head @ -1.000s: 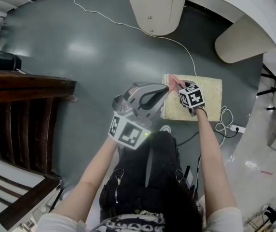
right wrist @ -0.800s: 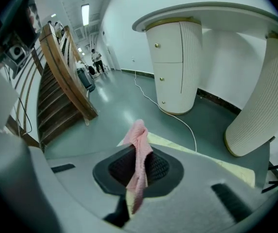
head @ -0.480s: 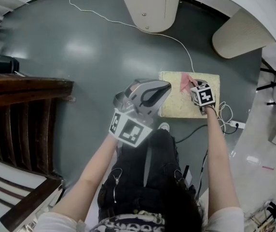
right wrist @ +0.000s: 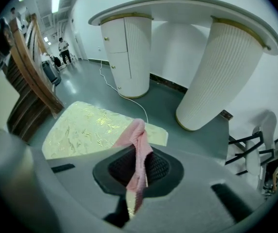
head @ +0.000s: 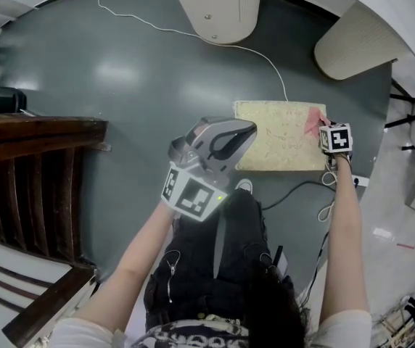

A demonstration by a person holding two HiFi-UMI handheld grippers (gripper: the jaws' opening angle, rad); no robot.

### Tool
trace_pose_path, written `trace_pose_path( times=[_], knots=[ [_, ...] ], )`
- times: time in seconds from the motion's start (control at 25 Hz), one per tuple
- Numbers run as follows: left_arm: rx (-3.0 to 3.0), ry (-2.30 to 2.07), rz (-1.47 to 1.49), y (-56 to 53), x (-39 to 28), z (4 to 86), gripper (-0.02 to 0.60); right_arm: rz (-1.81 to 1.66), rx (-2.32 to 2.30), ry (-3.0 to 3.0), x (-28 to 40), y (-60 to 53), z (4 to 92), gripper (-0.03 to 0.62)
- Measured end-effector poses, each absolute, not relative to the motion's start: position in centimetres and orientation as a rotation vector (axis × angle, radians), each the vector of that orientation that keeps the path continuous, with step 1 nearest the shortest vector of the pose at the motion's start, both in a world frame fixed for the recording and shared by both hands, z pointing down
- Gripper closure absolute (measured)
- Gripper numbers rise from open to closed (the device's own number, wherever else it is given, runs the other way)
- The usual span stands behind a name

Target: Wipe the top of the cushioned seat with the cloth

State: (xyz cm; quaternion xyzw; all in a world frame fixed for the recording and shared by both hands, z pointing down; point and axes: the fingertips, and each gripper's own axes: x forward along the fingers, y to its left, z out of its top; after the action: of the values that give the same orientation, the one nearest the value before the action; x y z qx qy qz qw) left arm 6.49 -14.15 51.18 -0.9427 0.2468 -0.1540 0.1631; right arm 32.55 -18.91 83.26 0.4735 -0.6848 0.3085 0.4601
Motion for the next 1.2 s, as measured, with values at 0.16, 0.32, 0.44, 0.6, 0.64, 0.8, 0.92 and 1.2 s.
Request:
trace_pose_path(
  times=[0.16,0.32,0.44,0.6,0.64,0.8,0.92,1.2],
  knots=[
    [-2.694,0.699,-0.444,-13.9,6.9,51.1,0.575,0.787,1.212,-1.643,35.3,-18.6,82.8,0.582],
    [-2.692,0.696,-0.442,-14.0,7.4,50.7,0.575,0.778,1.221,-1.707,34.3,-18.8,81.6,0.582],
    [-2.692,0.708,-0.431,-13.7,7.6,50.1,0.575,0.737,1.181,-1.816,30.8,-18.3,79.7,0.582],
    [-2.692,0.719,-0.429,-13.7,7.4,49.3,0.575,0.701,1.075,-1.954,24.1,-17.1,77.9,0.582],
    [-2.692,0.724,-0.429,-13.7,7.3,49.1,0.575,0.698,1.043,-1.985,22.2,-16.7,77.7,0.582],
    [-2.688,0.749,-0.433,-13.3,6.6,48.9,0.575,0.682,0.901,-2.085,14.9,-14.8,77.6,0.582],
    [-2.684,0.778,-0.436,-13.1,5.6,48.9,0.575,0.687,0.834,-2.128,10.6,-13.9,78.0,0.582],
    [-2.684,0.821,-0.46,-12.4,3.7,49.4,0.575,0.726,0.758,-2.137,5.5,-12.7,79.9,0.582]
  ],
)
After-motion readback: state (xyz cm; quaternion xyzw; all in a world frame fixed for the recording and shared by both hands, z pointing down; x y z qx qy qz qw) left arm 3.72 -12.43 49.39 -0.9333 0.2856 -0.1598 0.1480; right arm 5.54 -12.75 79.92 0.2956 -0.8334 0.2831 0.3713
